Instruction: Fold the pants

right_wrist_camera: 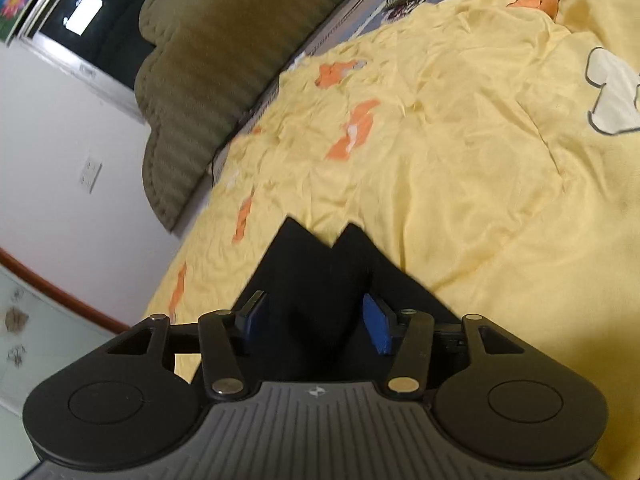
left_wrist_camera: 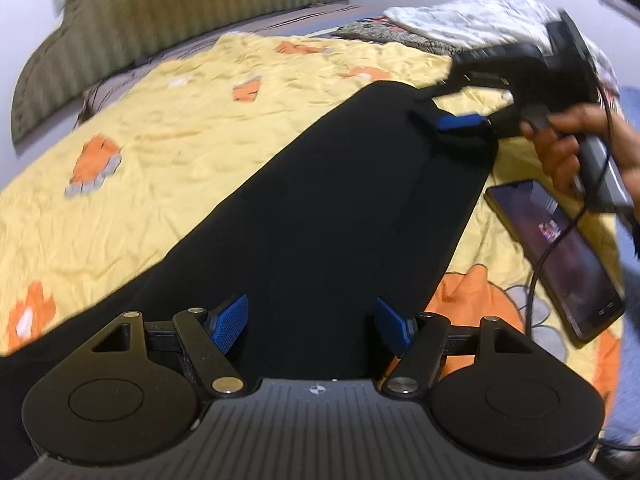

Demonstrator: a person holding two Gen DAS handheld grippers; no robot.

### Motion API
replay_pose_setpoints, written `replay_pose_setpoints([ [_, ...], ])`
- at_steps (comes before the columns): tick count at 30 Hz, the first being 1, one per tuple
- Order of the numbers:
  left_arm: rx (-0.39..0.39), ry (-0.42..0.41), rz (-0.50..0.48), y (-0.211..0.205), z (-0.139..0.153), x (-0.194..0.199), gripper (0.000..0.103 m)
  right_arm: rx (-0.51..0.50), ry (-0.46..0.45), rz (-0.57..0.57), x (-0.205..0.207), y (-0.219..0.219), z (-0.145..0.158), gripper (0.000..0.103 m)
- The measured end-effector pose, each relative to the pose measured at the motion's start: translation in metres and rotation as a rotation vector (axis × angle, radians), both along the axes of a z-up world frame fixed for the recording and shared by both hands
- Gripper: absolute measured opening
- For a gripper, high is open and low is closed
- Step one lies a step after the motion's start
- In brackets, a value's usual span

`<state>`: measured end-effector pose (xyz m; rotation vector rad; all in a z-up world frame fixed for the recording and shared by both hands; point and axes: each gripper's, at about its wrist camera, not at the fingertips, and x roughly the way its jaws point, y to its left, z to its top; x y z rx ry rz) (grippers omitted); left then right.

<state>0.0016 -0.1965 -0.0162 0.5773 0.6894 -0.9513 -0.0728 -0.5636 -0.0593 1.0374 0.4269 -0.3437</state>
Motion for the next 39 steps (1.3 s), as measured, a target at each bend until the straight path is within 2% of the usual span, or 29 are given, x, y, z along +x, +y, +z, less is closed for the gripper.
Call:
replay_pose_setpoints([
  [3, 0.019, -0.043, -0.024, -0.011, -0.007, -0.002, 0.071, 0.013, -0.003, -0.011, 0.010, -0.004, -0.004, 0.050],
  [4, 0.022, -0.052, -0.030, -0.013, -0.008, -0.002, 0.069, 0.001, 0.004, -0.018, 0.011, -0.002, -0.001, 0.038],
  [5, 0.022, -0.056, -0.033, -0.015, -0.010, -0.002, 0.068, -0.009, 0.016, -0.024, 0.010, 0.000, 0.001, 0.020],
  [8, 0.017, -0.070, -0.057, -0.018, -0.011, -0.006, 0.064, -0.012, -0.009, -0.046, 0.005, 0.002, 0.008, 0.012],
  [11, 0.021, -0.099, -0.112, -0.022, -0.014, -0.015, 0.064, -0.008, -0.057, -0.068, -0.002, 0.007, 0.021, 0.010],
  [14, 0.022, -0.110, -0.116, -0.027, -0.017, -0.016, 0.062, -0.036, -0.100, -0.067, -0.005, 0.013, 0.039, 0.010],
  [16, 0.014, -0.085, -0.115, -0.029, -0.017, -0.013, 0.056, -0.062, -0.118, -0.059, -0.005, 0.016, 0.050, 0.009],
  [22, -0.026, -0.017, -0.084, -0.033, -0.016, -0.006, 0.048, -0.095, -0.117, -0.065, -0.007, 0.016, 0.062, 0.010],
  [25, -0.078, 0.063, -0.057, -0.029, -0.012, 0.003, 0.025, -0.072, -0.073, -0.079, -0.008, 0.010, 0.049, 0.009],
  [27, -0.101, 0.104, -0.027, -0.027, -0.010, 0.013, 0.012, -0.011, -0.042, -0.075, -0.003, 0.001, 0.037, 0.010],
  [28, -0.110, 0.122, -0.007, -0.027, -0.008, 0.018, 0.008, 0.018, -0.034, -0.065, 0.003, -0.005, 0.035, 0.010],
  [31, -0.163, 0.154, 0.072, -0.020, 0.002, 0.033, 0.006, 0.022, -0.069, -0.015, 0.033, -0.013, 0.053, 0.010],
  [33, -0.221, 0.145, 0.117, -0.013, 0.016, 0.039, 0.005, -0.053, -0.135, 0.022, 0.045, -0.006, 0.082, 0.010],
  [35, -0.257, 0.142, 0.106, -0.007, 0.030, 0.040, 0.005, -0.148, -0.181, 0.040, 0.044, 0.004, 0.109, 0.010],
  [37, -0.256, 0.161, 0.074, -0.008, 0.036, 0.037, 0.005, -0.174, -0.173, 0.021, 0.031, 0.007, 0.113, 0.009],
  [39, -0.226, 0.196, 0.033, -0.013, 0.030, 0.031, 0.005, -0.181, -0.092, -0.029, 0.012, 0.007, 0.094, 0.010],
])
